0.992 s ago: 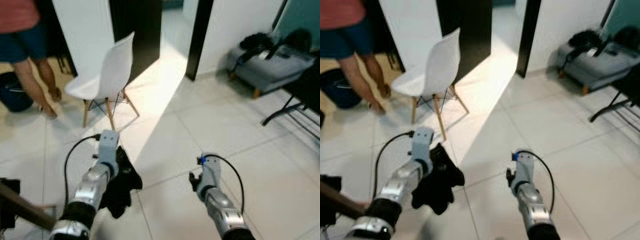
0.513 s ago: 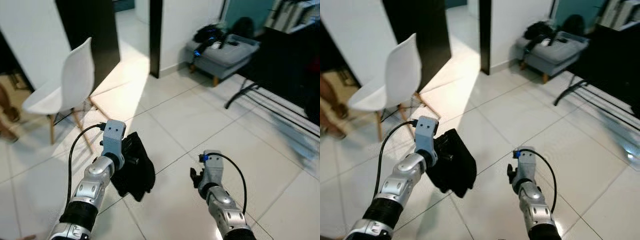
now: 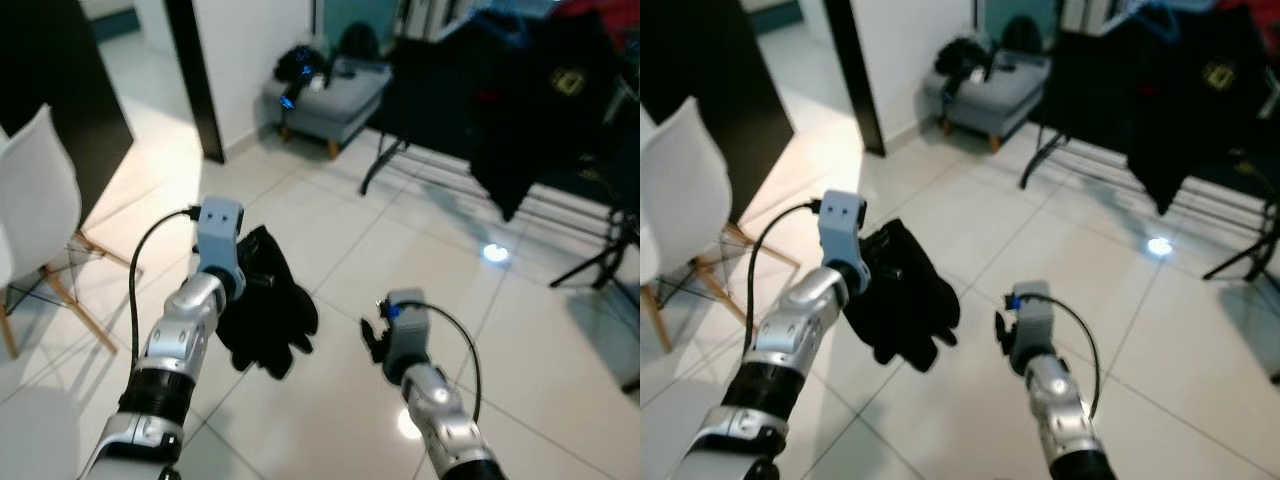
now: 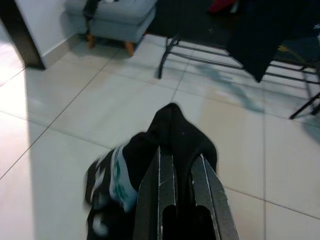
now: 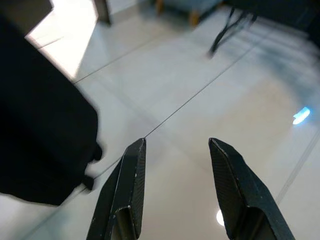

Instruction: Hang hanger

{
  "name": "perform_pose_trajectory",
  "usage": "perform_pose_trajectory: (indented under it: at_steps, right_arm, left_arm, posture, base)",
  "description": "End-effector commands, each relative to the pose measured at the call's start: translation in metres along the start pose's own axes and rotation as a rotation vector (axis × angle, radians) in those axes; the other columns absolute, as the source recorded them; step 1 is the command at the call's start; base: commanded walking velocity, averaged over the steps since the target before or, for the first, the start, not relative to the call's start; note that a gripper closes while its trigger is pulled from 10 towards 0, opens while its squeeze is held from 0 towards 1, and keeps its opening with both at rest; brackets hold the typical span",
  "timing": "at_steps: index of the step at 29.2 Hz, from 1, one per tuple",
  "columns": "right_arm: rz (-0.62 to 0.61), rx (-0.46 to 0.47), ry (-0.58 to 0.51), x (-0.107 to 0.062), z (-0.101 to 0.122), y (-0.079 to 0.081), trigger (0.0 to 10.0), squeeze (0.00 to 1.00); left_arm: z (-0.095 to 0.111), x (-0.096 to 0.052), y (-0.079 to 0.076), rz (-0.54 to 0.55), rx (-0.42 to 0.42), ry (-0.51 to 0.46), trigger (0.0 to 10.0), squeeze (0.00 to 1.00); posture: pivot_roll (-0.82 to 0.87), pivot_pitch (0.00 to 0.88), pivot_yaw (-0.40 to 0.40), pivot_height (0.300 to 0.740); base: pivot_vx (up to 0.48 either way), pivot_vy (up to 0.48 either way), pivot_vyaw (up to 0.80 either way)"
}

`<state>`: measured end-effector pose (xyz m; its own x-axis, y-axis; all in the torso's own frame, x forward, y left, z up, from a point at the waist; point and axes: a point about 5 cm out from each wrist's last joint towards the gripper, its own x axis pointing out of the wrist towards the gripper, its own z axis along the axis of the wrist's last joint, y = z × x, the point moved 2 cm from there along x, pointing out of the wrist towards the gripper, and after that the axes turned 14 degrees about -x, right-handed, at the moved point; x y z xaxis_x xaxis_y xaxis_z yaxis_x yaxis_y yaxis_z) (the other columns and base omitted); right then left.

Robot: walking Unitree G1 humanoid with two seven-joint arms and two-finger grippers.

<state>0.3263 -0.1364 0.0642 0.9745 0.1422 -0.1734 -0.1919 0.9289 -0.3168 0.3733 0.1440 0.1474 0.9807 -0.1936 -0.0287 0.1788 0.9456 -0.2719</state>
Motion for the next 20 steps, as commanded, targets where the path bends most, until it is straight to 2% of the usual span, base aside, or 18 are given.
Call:
perform_pose_trajectory:
  at_steps: [1,3,4,5,7,10,11,14,20]
  right_arm:
    - [0.006,-0.054,-0.033,0.0,0.004,0.006,10.0,0.0]
    - [0.026,-0.183,-0.048,0.0,0.004,0.009,10.0,0.0]
    - [0.026,-0.183,-0.048,0.0,0.004,0.009,10.0,0.0]
    - [0.053,-0.251,-0.062,0.0,0.003,0.012,10.0,0.0]
    - [0.081,-0.267,-0.071,-0.002,0.001,0.015,10.0,0.0]
    - [0.098,-0.241,-0.065,-0.004,-0.002,0.017,10.0,0.0]
    - [0.108,-0.2,-0.055,-0.004,-0.006,0.018,10.0,0.0]
    - [0.116,-0.158,-0.04,-0.004,-0.011,0.02,10.0,0.0]
    - [0.113,-0.113,-0.013,-0.003,-0.019,0.023,10.0,0.0]
  left_arm:
    - [-0.022,-0.014,0.031,0.129,0.001,0.065,10.0,0.0]
    - [-0.04,-0.027,0.058,0.279,-0.082,0.101,10.0,0.0]
    - [-0.04,-0.027,0.058,0.279,-0.082,0.101,10.0,0.0]
    - [-0.051,-0.037,0.077,0.394,-0.154,0.109,10.0,0.0]
    - [-0.056,-0.047,0.093,0.503,-0.152,0.103,10.0,0.0]
    - [-0.057,-0.049,0.095,0.515,-0.118,0.107,10.0,0.0]
    - [-0.059,-0.048,0.091,0.484,-0.085,0.123,10.0,0.0]
    - [-0.062,-0.047,0.085,0.435,-0.043,0.136,10.0,0.0]
    - [-0.069,-0.048,0.073,0.35,0.042,0.138,10.0,0.0]
  posture:
    - [-0.04,0.121,0.047,0.74]
    - [-0.05,0.106,0.04,0.74]
    - [-0.05,0.106,0.04,0.74]
    - [-0.06,0.083,0.029,0.74]
    - [-0.06,0.064,0.018,0.74]
    - [-0.06,0.048,0.005,0.74]
    - [-0.05,0.037,-0.008,0.74]
    - [-0.05,0.034,-0.012,0.74]
    - [-0.04,0.035,-0.019,0.74]
  base:
    - [0.0,0.0,0.0]
    - [0.0,0.0,0.0]
    - [0.0,0.0,0.0]
    - [0.0,0.0,0.0]
    - [0.0,0.0,0.0]
    - [0.0,0.0,0.0]
    - [0.0,0.0,0.0]
    - [0.0,0.0,0.0]
    - [0.0,0.0,0.0]
